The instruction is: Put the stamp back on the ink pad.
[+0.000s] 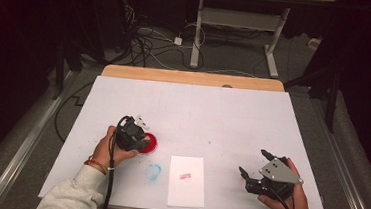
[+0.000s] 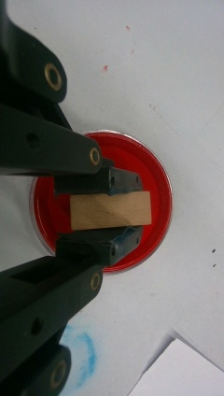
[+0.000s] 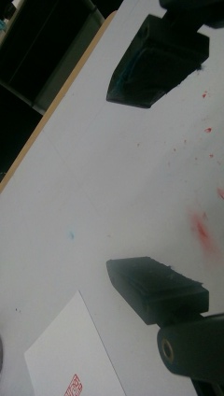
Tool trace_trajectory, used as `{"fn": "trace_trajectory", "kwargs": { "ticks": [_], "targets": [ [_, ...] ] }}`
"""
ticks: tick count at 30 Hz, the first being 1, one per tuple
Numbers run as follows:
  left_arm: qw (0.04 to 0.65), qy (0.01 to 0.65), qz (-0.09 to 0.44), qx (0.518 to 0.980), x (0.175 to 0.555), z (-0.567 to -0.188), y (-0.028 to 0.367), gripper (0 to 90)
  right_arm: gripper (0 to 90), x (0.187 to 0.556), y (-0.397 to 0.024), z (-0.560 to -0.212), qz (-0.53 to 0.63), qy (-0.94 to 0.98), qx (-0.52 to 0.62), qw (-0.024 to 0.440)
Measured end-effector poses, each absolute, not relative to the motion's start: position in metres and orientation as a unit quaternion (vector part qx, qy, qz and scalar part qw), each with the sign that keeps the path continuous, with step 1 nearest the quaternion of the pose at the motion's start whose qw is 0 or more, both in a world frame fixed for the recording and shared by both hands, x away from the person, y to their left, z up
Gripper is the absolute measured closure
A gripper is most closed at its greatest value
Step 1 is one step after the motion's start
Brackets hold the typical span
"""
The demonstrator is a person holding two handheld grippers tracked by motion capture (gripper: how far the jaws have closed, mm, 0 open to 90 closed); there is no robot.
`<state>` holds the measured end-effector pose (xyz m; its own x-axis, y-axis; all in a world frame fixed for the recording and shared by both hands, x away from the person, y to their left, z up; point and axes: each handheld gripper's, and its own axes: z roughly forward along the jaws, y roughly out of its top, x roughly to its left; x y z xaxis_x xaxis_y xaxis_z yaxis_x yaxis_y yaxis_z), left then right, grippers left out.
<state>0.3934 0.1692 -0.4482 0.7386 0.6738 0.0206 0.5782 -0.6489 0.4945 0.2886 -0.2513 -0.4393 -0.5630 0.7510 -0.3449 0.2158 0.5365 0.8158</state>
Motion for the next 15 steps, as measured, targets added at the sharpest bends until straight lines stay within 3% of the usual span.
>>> {"fn": "trace_trajectory", "kwargs": {
  "ticks": [6, 15],
  "targets": [
    [0.241, 0.344, 0.111, 0.901, 0.391, -0.445, 0.169, 66.5, 16.9, 0.288, -0.252, -0.439, 0.377, 0.8, 0.302, 0.357],
    [0.276, 0.33, 0.145, 0.891, 0.381, -0.43, 0.165, 51.6, 17.0, 0.288, -0.251, -0.439, 0.378, 0.8, 0.301, 0.356]
  ]
}}
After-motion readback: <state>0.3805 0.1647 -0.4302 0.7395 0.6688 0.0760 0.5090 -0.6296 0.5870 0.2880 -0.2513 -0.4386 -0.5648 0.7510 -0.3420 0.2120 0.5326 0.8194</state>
